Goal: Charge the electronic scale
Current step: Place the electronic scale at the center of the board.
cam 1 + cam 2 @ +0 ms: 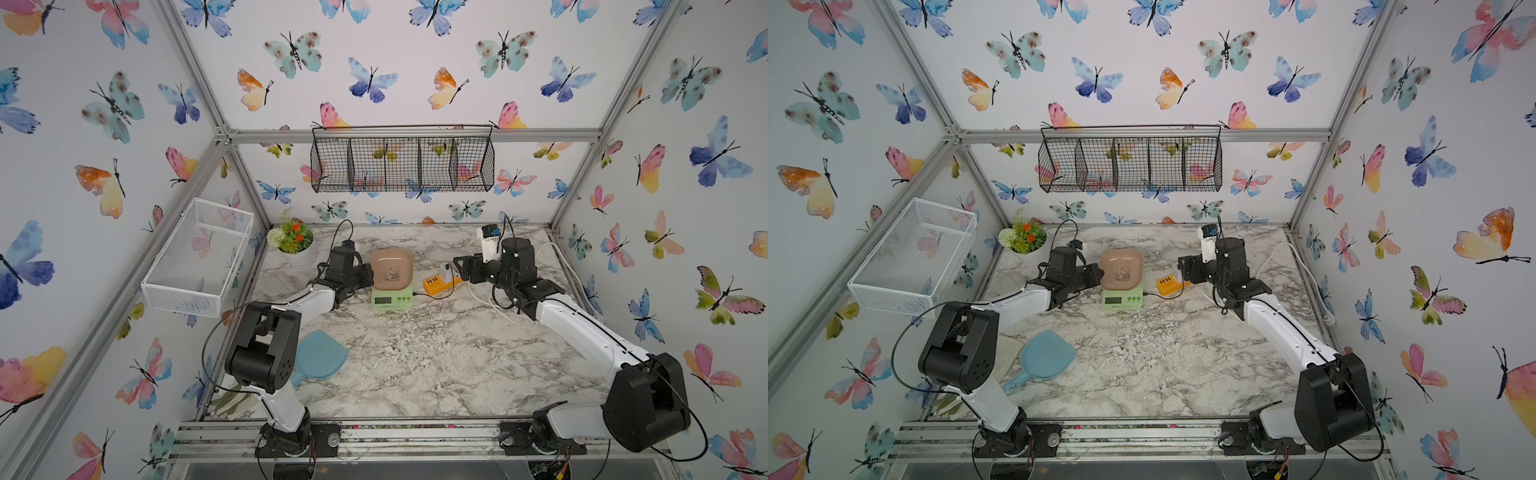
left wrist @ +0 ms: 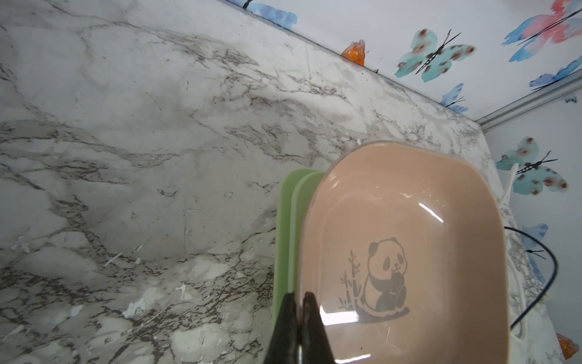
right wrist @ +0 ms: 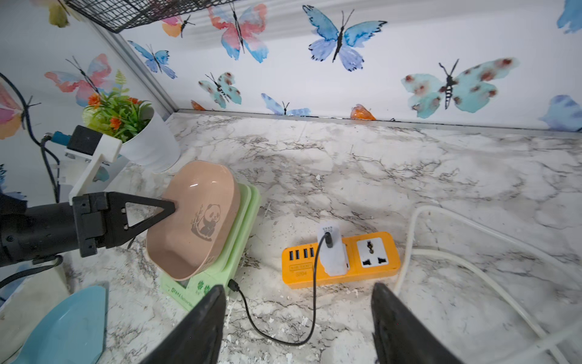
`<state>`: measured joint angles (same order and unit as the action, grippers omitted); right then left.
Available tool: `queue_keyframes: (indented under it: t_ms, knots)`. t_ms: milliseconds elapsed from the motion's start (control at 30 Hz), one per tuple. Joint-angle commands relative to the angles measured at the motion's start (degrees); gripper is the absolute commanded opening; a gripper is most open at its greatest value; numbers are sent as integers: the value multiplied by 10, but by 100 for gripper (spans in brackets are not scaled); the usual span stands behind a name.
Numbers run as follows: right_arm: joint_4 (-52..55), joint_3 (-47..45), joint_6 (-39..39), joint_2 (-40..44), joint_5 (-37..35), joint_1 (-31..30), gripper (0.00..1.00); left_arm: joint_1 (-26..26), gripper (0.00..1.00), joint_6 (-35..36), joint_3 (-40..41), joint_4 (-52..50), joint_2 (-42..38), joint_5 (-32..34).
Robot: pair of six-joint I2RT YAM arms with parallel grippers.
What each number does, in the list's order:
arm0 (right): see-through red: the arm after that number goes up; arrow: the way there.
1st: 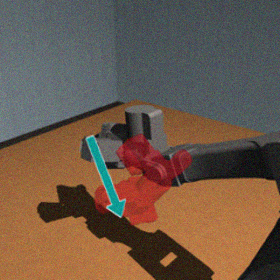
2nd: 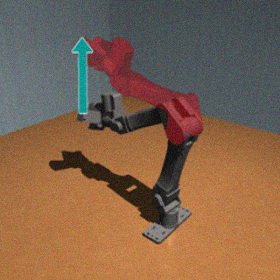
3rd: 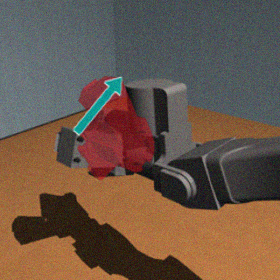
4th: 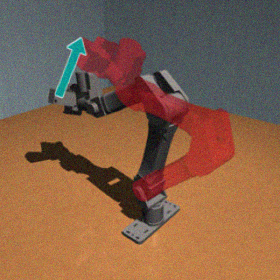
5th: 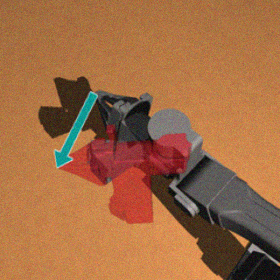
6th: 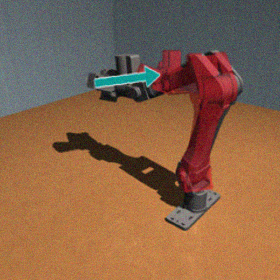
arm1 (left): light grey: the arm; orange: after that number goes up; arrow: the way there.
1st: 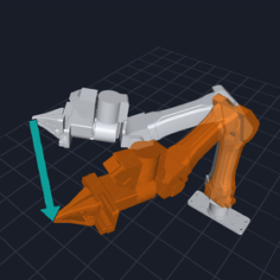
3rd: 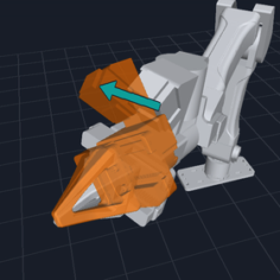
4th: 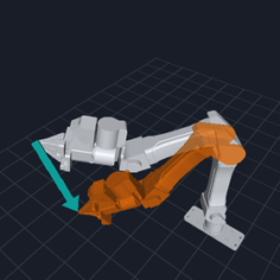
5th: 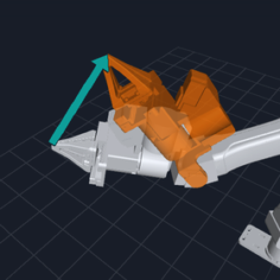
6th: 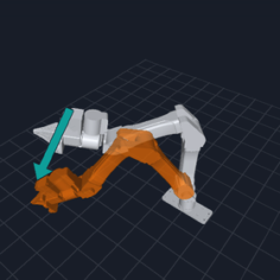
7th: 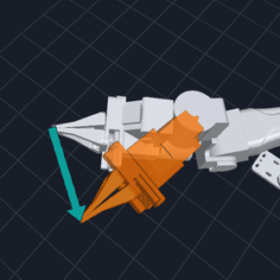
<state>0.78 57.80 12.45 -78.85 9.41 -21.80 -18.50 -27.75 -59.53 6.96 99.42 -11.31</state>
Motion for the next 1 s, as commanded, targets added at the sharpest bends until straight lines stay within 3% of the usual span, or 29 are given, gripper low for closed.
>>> queue_keyframes:
  t_ms: [0,667,733,800,967]
  knots:
    - [-19,-11,8,17,-52,-3,76,-2,0,11,-31,-14,12,11]
    - [-38,-34,22,21,-78,-2,79,-2,0,16,-84,-69,89,64]
    - [-39,-36,22,21,-82,-2,79,-2,9,16,-87,-71,94,63]
    - [-39,-38,23,22,-91,-2,80,-2,26,16,-94,-83,96,64]
    - [-51,-53,23,23,-124,0,84,-1,56,32,-101,-92,69,78]
